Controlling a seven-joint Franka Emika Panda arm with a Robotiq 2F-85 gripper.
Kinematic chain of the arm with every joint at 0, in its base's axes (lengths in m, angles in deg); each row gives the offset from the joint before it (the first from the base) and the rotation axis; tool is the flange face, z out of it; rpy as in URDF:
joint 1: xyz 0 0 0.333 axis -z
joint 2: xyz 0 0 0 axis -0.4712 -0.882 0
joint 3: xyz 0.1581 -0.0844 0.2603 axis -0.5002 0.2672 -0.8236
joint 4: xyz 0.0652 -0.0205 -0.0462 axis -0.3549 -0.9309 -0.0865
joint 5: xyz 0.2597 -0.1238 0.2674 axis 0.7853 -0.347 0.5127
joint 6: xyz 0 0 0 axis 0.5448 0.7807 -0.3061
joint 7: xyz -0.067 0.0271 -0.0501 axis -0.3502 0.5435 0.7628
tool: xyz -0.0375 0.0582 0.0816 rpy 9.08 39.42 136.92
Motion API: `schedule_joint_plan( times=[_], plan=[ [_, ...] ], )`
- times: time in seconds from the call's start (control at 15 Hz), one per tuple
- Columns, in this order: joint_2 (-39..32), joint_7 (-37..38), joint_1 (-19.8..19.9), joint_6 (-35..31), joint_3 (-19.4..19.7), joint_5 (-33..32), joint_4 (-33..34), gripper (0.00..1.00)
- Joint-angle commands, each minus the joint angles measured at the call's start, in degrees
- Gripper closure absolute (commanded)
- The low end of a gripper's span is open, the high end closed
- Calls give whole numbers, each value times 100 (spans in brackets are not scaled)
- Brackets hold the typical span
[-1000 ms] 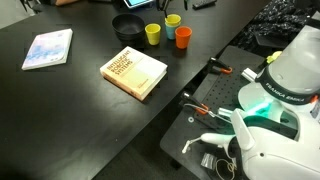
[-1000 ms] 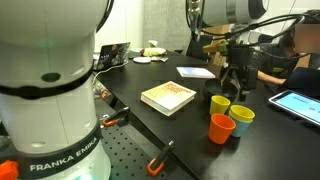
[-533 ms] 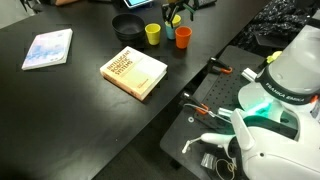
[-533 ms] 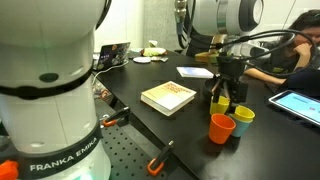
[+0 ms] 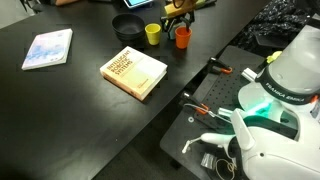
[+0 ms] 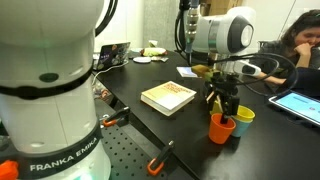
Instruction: Stack the four cups together.
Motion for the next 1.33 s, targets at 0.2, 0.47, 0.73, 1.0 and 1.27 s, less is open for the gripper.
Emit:
schedule_joint_plan(
  times=[0.2,0.47,0.73,1.0,1.27],
  plan=[
    [-151,-654,-51,-348,13,506,44,49],
    [-113,-744,-109,-330,50,552,43,80],
    [-96,-472,-265,-158,214,330,86,100],
    [77,104,-607,269,545,-176,154,96],
    [435,571,-745,782,474,-640,349,96]
  ],
)
